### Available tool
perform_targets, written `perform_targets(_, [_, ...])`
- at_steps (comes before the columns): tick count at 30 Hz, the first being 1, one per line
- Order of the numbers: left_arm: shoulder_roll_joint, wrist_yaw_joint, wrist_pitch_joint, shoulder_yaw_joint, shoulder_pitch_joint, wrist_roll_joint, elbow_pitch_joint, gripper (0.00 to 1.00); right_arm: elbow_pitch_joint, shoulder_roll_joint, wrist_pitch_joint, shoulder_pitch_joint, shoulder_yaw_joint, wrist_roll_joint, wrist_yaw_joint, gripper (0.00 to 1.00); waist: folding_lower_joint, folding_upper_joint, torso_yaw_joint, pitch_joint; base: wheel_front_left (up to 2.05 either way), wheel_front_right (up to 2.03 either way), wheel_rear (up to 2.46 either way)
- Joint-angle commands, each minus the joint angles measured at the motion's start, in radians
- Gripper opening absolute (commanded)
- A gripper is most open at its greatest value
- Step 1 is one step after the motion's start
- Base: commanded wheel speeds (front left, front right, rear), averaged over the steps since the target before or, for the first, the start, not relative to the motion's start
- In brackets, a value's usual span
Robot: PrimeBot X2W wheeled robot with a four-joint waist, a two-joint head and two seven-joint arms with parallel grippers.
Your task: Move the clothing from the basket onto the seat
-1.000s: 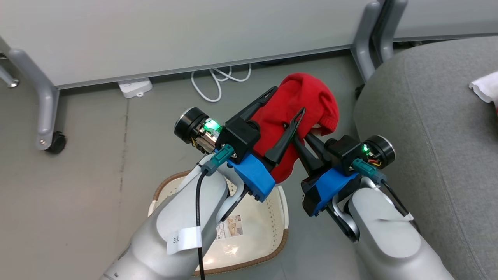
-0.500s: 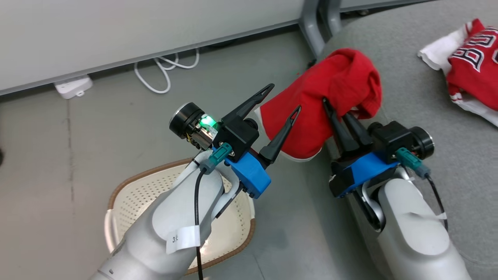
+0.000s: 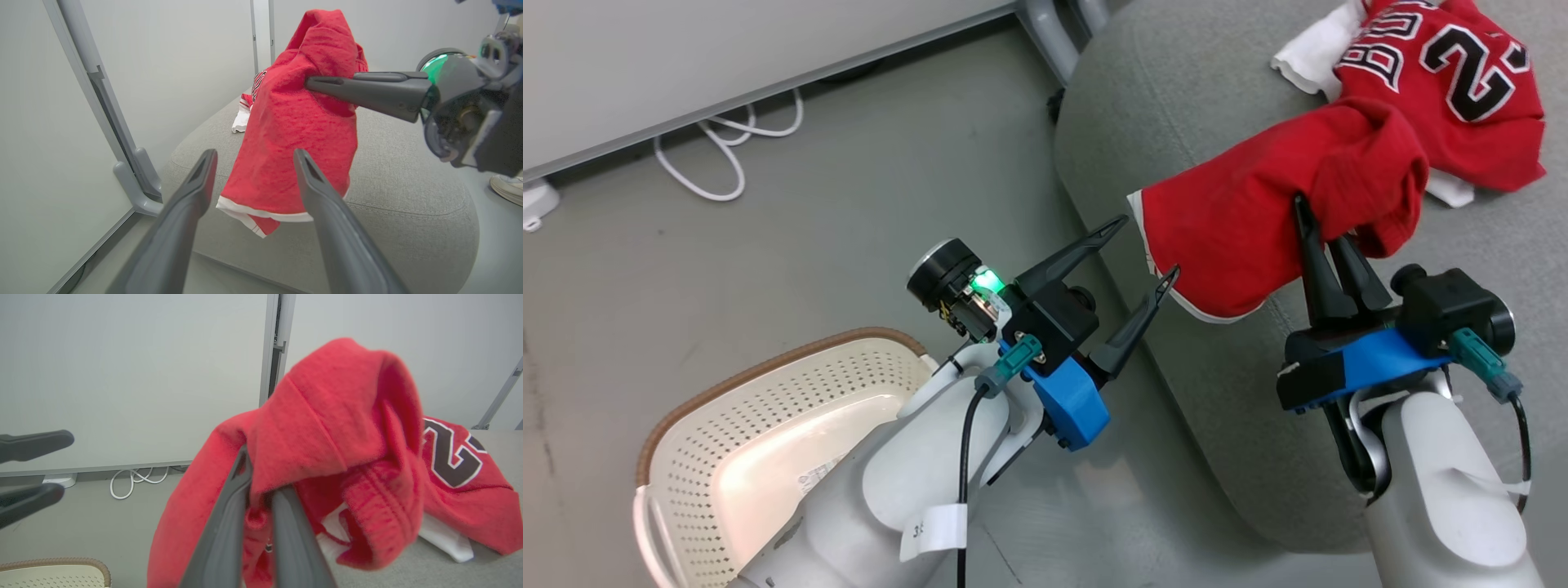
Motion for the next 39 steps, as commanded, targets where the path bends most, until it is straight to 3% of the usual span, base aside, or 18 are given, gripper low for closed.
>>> perform_targets(1, [0.006,-0.001,-0.005,-0.009,0.003,-0.004,-0.005,1.00,-0.018,0.002,-0.001,0.024,-0.012,0.007,0.000,0.00,0.0000,0.0000,-0.029,0.016,0.00,0.00,0.00])
perform_targets(15, [0.008,-0.001,-0.004,-0.061,0.005,-0.020,-0.009,1.00,-0.087,0.005,-0.001,0.112,-0.059,0.007,0.000,0.00,0.0000,0.0000,-0.057,0.029,0.00,0.00,0.00])
perform_targets(26, [0.026,0.004,-0.004,-0.027,-0.027,-0.003,-0.031,1.00,-0.188,-0.043,-0.001,-0.031,-0.080,0.001,0.000,0.00,0.0000,0.0000,-0.046,0.088,0.00,0.00,0.00])
perform_targets(31, [0.042,0.005,-0.004,-0.017,-0.059,0.015,-0.038,1.00,-0.253,-0.090,0.000,-0.153,-0.152,0.003,0.000,0.00,0.0000,0.0000,-0.037,0.160,0.00,0.00,0.00])
perform_targets(39, [0.067,0.003,0.007,-0.030,-0.150,0.045,-0.050,1.00,-0.285,-0.198,0.000,-0.350,-0.376,0.027,0.000,0.00,0.0000,0.0000,-0.004,0.305,0.00,0.00,0.00])
